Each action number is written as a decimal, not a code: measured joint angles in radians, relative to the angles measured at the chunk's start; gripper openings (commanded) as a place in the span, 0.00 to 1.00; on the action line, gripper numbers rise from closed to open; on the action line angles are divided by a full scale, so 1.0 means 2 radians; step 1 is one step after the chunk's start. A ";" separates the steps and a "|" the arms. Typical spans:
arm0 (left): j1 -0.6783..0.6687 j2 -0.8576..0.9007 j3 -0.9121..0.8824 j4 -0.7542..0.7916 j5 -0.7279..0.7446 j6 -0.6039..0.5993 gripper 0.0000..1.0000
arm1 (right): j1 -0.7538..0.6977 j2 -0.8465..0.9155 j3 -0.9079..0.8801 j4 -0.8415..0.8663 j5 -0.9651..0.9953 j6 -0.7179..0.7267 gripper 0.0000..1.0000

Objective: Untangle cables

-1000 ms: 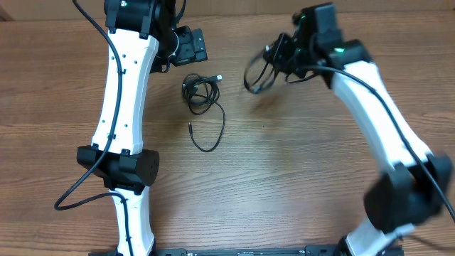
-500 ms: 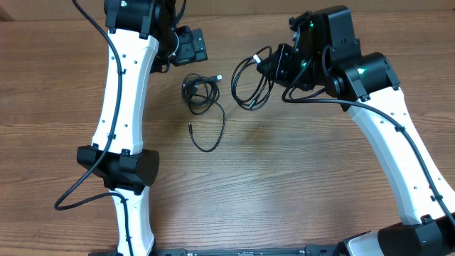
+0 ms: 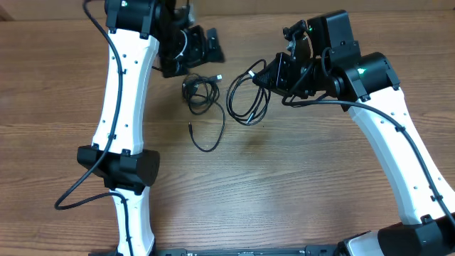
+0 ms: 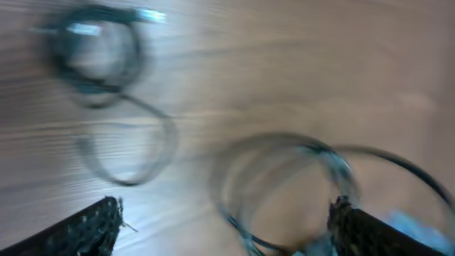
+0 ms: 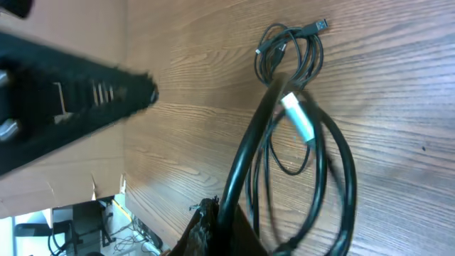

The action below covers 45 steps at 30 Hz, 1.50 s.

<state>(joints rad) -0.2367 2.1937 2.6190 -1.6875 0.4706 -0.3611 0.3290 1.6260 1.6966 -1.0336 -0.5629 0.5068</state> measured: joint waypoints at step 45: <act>-0.093 -0.384 -0.331 0.024 -0.204 -0.096 1.00 | -0.025 0.000 0.000 -0.020 -0.165 -0.038 0.04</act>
<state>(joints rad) -0.4236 1.4265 1.9575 -1.6402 0.0620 -0.5529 0.2798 1.6260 1.6966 -1.0737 -0.8932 0.4309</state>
